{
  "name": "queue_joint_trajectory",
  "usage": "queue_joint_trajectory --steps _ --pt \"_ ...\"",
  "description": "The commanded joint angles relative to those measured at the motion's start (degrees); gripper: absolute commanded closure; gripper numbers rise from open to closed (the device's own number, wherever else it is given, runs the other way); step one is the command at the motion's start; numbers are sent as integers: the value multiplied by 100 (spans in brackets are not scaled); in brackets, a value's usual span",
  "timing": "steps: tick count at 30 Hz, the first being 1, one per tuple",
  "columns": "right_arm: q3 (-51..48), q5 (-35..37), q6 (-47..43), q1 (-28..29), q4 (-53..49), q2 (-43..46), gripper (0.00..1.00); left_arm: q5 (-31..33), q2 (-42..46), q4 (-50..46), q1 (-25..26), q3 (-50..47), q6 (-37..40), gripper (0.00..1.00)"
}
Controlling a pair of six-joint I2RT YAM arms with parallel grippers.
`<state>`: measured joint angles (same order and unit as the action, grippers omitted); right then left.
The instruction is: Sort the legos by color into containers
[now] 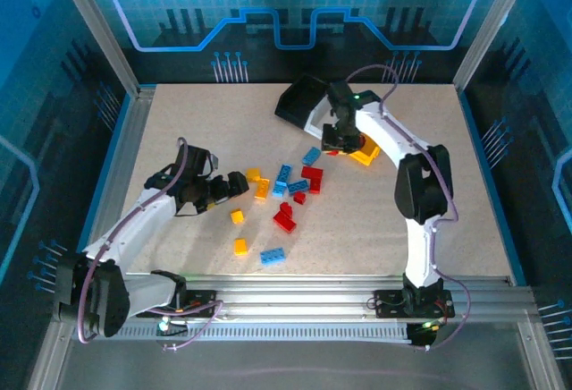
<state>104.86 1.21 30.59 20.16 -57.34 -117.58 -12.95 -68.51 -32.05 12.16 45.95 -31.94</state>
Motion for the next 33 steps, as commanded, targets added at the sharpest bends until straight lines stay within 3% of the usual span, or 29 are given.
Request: queue_joint_trajectory --steps 1,10,17,27,33 --pt "-76 -3 -39 -508 -58 157 66 -142 55 84 -39 -18 -179 1" --pt "169 -7 -186 -1200 -75 -298 64 -138 -18 76 -32 17 -220 1" --pt "473 -9 -167 -1311 -148 -625 50 -111 -18 8 -30 12 -238 1" --pt "275 9 -211 -1180 -156 -168 42 9 -62 -60 -32 26 -219 1" --pt "-384 -227 -246 -599 10 456 40 467 -384 -609 -27 400 129 1"
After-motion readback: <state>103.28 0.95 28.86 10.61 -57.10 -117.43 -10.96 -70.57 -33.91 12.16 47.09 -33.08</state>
